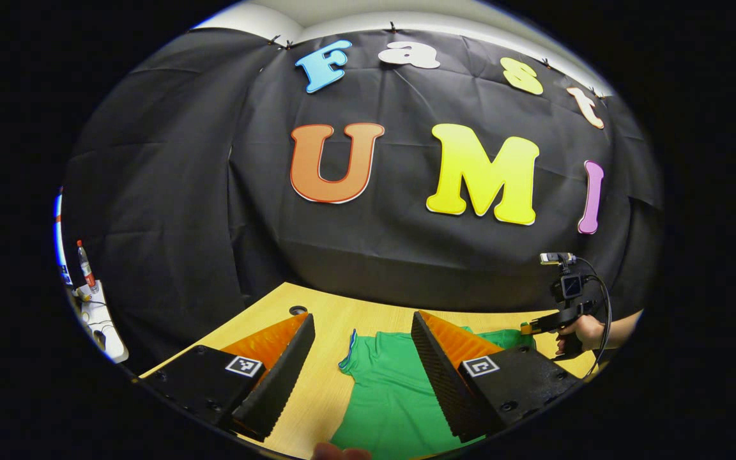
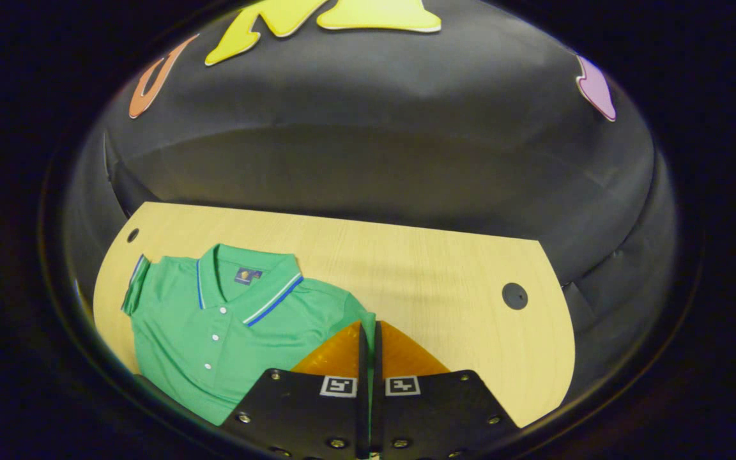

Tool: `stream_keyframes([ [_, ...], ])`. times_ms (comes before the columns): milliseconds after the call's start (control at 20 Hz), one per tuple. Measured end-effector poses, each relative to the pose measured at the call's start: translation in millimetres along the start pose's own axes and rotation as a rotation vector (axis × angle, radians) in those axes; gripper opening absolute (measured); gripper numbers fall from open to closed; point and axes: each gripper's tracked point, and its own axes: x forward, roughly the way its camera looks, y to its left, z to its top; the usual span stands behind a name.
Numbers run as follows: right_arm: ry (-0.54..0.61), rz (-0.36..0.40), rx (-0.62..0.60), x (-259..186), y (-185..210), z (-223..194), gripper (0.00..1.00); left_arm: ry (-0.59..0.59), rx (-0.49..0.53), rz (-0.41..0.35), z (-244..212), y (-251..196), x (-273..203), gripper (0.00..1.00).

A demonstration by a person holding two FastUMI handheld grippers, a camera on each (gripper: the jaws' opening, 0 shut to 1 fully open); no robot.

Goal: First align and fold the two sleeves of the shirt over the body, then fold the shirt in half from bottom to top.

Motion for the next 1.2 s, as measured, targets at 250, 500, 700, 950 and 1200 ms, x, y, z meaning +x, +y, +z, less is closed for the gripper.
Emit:
stream_keyframes([
  [250, 0.041, -0.023, 0.061, 5.7, 34.4, 5.3, 0.02, -0.01, -0.014, 0.023, -0.6, 32.1, -6.7, 0.98],
  [500, 0.081, -0.044, 0.106, 24.1, 68.0, 3.7, 0.03, 0.029, -0.049, 0.04, -13.2, 57.4, -13.2, 0.98],
  [700, 0.104, -0.019, 0.138, 33.4, 95.9, 2.3, 0.07, 0.054, -0.054, 0.061, -22.4, 75.3, -18.9, 0.98],
  [950, 0.065, 0.102, 0.191, 8.4, 129.5, 18.5, 0.38, 0.107, -0.074, 0.056, -38.9, 82.8, -16.3, 0.98],
  [1200, -0.054, 0.141, 0.168, -46.0, 125.6, 49.3, 0.77, 0.09, -0.052, 0.002, -32.9, 77.7, -6.9, 0.98],
])
